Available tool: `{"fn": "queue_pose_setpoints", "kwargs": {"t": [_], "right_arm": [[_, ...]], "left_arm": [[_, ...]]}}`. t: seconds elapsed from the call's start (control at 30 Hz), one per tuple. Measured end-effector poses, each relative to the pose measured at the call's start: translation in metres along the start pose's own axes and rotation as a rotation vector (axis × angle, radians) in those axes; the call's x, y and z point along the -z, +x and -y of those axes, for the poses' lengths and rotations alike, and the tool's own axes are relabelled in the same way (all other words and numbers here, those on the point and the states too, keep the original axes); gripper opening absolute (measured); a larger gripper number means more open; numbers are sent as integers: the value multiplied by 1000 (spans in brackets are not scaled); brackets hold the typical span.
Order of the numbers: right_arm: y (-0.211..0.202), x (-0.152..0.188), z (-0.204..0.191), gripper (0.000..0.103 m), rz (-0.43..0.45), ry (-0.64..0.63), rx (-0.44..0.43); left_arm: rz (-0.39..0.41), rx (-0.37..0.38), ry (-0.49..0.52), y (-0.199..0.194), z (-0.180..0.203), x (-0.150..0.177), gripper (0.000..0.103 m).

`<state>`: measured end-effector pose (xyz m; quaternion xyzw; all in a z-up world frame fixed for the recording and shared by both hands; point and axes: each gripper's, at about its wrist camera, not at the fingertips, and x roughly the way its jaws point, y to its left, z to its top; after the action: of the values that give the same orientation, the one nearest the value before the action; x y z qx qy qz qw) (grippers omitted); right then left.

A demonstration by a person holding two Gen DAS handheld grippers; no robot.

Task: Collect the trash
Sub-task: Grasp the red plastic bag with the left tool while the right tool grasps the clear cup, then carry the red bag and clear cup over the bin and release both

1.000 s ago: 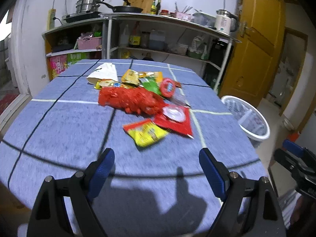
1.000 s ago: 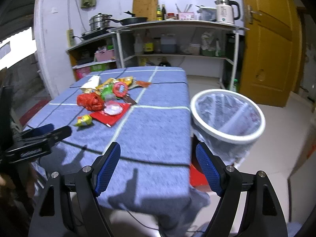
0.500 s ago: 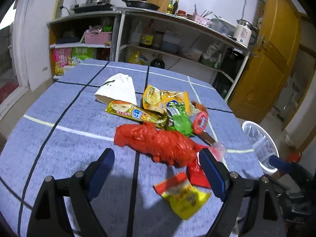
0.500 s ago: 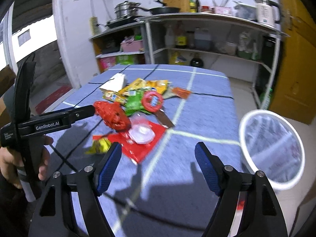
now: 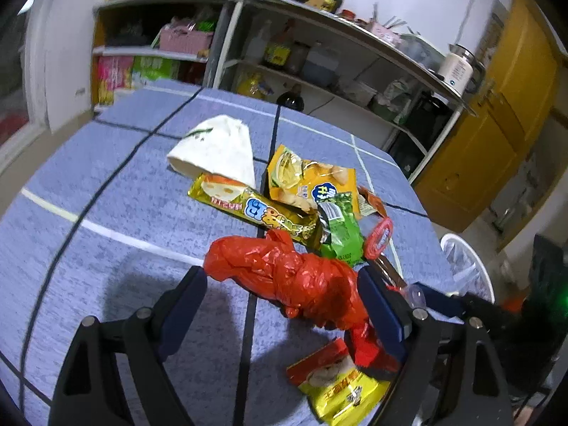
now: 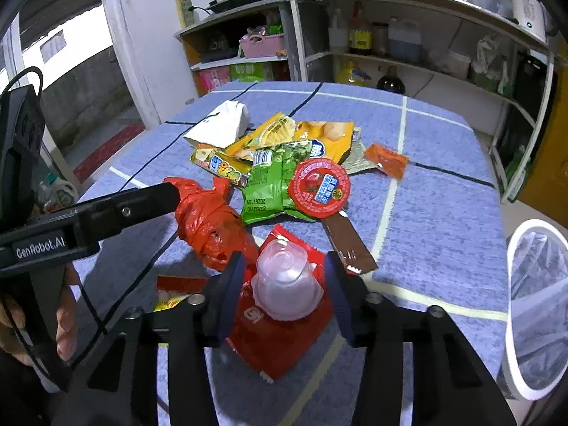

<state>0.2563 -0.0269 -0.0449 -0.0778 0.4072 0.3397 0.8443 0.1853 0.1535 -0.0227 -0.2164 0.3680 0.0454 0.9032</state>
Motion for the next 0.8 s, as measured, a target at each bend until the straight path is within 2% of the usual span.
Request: {"fn": "queue_pose_setpoints", "kwargs": {"t": [0.07,0.17,0.33,0.5,0.67,0.8], "right_arm": [[3,1,4,32,-13,10,-14],[0,1,11,32,-6,29,-15],[-19,4,26,32,27,49,13],[-35,11,43,32,44,74,39],[-51,19,60,32,64,98,59],[-62,27,68,32,76,110,76]], "left_arm": [[-15,8,-35,5,-1,-2,88],[-34,11,-67,13,1,-3,87],[-73,-10,-108,29,7,-5,80],[-65,-71,-71,39,24,-7,75],[-30,-155,19,43,47,-6,68],[-13,-169,56,39,52,-5,59]]}}
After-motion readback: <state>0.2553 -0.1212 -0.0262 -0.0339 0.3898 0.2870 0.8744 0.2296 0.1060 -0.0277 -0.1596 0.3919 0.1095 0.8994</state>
